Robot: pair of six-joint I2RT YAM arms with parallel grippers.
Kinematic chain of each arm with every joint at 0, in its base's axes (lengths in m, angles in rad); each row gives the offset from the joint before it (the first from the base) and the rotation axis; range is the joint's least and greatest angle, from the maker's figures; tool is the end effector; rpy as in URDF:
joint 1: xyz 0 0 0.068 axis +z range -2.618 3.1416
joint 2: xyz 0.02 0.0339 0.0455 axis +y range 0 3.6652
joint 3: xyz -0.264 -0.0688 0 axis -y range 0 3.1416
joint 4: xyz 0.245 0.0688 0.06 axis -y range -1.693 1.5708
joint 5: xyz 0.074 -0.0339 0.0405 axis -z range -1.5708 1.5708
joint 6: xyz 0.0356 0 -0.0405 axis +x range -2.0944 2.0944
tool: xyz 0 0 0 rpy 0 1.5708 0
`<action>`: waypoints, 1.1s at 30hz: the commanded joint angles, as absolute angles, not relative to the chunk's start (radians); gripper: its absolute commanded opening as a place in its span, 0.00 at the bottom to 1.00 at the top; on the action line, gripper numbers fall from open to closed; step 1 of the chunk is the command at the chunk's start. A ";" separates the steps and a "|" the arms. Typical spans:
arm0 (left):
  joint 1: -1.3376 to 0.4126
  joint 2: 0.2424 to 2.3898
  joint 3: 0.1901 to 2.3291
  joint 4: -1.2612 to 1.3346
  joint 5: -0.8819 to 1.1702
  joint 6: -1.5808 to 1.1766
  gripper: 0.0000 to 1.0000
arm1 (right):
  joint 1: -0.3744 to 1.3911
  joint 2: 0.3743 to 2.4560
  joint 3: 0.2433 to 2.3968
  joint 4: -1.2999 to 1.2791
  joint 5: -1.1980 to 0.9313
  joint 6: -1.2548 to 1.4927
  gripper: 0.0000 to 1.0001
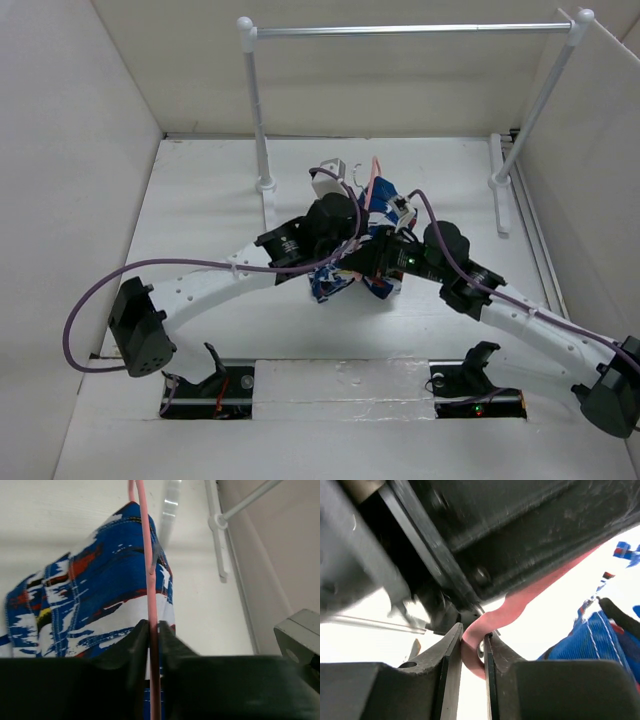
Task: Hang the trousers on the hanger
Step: Hang the hanger with trousers onto the clothesline
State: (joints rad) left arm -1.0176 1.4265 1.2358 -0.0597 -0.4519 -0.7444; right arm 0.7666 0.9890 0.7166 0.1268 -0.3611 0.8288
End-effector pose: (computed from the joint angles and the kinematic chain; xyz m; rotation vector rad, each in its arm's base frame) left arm 0.1901 -0.2783 0.3610 -0.0751 1.8758 -0.8365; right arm 0.1592 0.1708 0.3104 -0.2438 1.9349 1.4369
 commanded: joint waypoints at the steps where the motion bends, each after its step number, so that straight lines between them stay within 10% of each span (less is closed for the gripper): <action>1: -0.936 1.354 1.224 0.061 -0.261 -0.791 0.18 | 0.773 0.927 0.709 0.138 -0.327 0.747 0.00; 7: -0.887 1.410 1.212 0.038 -0.117 -0.788 0.45 | 0.750 0.859 0.626 0.198 -0.360 0.724 0.00; 21: -0.913 1.565 1.295 0.072 -0.035 -0.755 0.47 | 0.721 0.870 0.632 0.172 -0.469 0.701 0.00; 28: -0.913 1.565 1.289 0.163 -0.046 -0.765 0.00 | 0.712 0.818 0.615 0.094 -0.479 0.707 0.00; 30: -0.925 1.542 1.282 0.169 -0.093 -0.773 0.00 | 0.712 0.779 0.615 0.005 -0.436 0.704 0.11; 33: -0.925 1.494 1.252 0.178 -0.123 -0.801 0.00 | 0.675 0.724 0.601 -0.067 -0.397 0.719 0.56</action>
State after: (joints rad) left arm -0.9363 1.5879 1.2507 0.0708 -0.0700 -0.7998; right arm 0.7006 0.7944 0.6041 -0.0330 -0.4232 0.7258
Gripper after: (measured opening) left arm 0.045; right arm 0.509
